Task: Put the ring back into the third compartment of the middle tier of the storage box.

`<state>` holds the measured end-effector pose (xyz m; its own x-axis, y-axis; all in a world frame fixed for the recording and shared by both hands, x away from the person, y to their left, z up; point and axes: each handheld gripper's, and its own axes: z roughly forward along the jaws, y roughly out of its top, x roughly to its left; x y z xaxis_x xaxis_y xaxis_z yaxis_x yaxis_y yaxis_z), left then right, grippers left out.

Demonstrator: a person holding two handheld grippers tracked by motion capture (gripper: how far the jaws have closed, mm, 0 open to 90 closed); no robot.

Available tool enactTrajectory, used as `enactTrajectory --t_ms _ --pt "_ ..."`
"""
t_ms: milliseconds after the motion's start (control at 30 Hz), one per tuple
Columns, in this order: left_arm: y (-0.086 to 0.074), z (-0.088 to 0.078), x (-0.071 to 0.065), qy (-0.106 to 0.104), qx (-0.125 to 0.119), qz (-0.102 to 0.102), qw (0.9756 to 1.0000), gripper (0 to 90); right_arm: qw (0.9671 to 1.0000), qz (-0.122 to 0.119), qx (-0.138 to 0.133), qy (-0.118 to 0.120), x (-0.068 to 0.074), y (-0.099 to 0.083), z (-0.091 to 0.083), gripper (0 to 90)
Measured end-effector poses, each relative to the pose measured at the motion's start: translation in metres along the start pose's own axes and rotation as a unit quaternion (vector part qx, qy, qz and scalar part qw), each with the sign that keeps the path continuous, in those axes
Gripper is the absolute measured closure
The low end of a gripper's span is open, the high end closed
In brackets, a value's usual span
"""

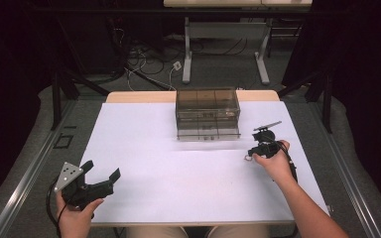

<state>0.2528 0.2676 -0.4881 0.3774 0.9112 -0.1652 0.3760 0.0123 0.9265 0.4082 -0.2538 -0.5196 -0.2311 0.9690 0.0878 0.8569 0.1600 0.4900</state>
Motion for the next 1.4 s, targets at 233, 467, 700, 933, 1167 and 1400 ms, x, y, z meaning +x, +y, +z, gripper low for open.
enactTrajectory --t_ms 233,467,700,933,1167,1400 --pt "0.000 0.000 0.001 0.001 0.001 0.000 1.0000 0.8 1.0000 0.001 0.000 -0.006 0.000 0.001 0.002 77.6" --pt "0.000 0.000 0.002 0.000 0.003 0.001 1.0000 0.8 0.9999 -0.002 0.006 -0.009 0.002 0.001 0.005 80.1" --pt "0.000 0.000 0.002 0.001 0.002 0.000 1.0000 0.8 0.9998 -0.002 0.012 -0.013 0.001 0.000 0.010 81.3" --pt "-0.001 0.000 0.003 0.002 0.002 0.000 1.0000 0.8 0.9997 -0.001 0.019 -0.016 0.001 0.000 0.014 81.8" --pt "-0.001 0.000 0.003 0.003 0.002 -0.002 1.0000 0.8 0.9996 -0.001 0.025 -0.016 0.001 -0.001 0.016 82.2" --pt "-0.001 0.001 0.003 0.003 0.004 -0.002 1.0000 0.8 0.9996 0.003 0.023 -0.015 0.000 -0.002 0.017 83.8"
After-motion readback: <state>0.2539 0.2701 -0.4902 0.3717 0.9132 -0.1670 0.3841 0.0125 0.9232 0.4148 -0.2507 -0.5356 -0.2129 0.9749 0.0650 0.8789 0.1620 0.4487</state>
